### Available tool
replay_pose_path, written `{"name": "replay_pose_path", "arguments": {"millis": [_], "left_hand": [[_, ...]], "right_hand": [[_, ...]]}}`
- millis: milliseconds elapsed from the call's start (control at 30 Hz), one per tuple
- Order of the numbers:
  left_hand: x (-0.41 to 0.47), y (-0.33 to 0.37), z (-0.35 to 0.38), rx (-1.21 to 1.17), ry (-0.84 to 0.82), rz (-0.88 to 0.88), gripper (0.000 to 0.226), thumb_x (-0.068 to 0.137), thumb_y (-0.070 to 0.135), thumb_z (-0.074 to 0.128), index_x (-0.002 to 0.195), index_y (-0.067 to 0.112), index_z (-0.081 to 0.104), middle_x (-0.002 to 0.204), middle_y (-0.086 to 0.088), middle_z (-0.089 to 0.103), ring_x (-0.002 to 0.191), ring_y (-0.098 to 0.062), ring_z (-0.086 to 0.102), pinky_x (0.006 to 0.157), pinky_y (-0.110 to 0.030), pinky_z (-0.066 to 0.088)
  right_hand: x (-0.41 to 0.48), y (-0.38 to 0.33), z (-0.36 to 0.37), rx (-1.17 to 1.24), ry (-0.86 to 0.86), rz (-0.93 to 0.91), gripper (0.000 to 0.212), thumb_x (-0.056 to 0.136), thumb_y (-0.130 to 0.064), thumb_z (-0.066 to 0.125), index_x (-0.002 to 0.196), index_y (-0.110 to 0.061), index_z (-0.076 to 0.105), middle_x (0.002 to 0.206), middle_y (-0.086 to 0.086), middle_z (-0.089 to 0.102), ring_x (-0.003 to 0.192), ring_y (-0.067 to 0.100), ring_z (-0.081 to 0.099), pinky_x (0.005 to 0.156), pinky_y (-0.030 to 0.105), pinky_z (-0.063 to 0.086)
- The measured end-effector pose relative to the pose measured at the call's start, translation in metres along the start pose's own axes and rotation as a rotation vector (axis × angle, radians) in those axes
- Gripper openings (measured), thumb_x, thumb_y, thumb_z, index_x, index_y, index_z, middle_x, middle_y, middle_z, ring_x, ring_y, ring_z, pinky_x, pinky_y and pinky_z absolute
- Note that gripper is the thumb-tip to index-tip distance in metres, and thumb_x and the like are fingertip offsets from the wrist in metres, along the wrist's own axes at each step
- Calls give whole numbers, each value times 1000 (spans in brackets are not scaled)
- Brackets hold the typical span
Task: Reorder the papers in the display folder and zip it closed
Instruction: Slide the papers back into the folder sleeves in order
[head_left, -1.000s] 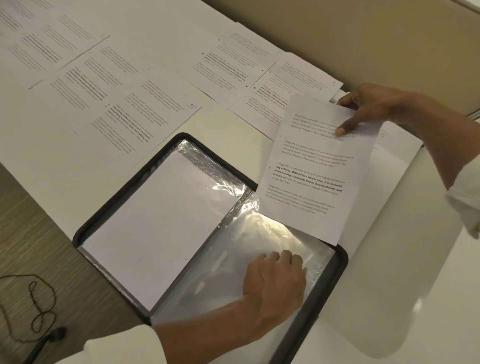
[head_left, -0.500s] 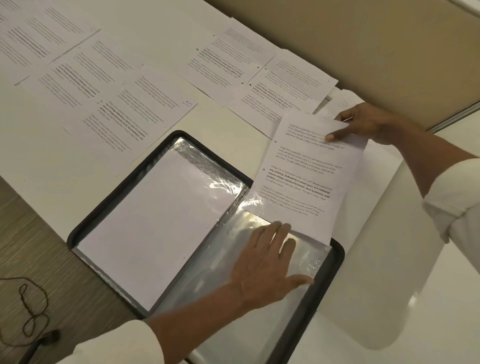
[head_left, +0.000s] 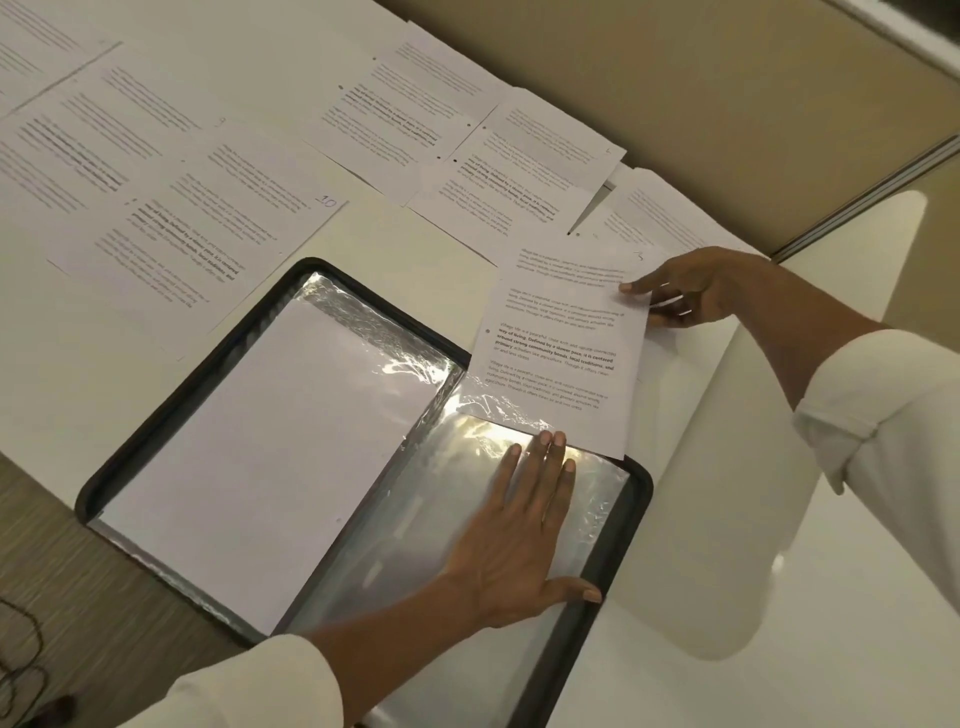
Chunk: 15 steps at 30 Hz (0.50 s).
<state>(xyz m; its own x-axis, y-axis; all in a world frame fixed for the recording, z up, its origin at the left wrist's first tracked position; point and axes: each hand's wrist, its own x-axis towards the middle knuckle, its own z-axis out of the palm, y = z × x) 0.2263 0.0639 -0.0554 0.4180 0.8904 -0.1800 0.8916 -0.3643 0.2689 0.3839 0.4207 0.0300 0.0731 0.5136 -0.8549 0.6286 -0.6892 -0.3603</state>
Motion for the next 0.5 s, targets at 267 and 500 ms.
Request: {"name": "replay_pose_path", "arguments": {"millis": [267, 500], "left_hand": [[7, 13, 0, -31, 21, -36, 120, 94, 91, 20, 166, -1, -6, 171, -25, -24, 160, -42, -22, 129, -64, 10], [5, 14, 7, -7, 30, 31, 118, 95, 90, 16, 166, -1, -9, 171, -25, -25, 160, -40, -22, 129, -63, 11]], "right_hand": [[-22, 34, 24, -125, -49, 148, 33, 74, -1, 91, 101, -6, 74, 106, 13, 80, 91, 26, 75, 68, 32, 62], [-37, 54, 41, -65, -76, 208, 33, 83, 10, 80, 113, -2, 74, 92, 15, 80, 86, 28, 76, 63, 31, 65]]}}
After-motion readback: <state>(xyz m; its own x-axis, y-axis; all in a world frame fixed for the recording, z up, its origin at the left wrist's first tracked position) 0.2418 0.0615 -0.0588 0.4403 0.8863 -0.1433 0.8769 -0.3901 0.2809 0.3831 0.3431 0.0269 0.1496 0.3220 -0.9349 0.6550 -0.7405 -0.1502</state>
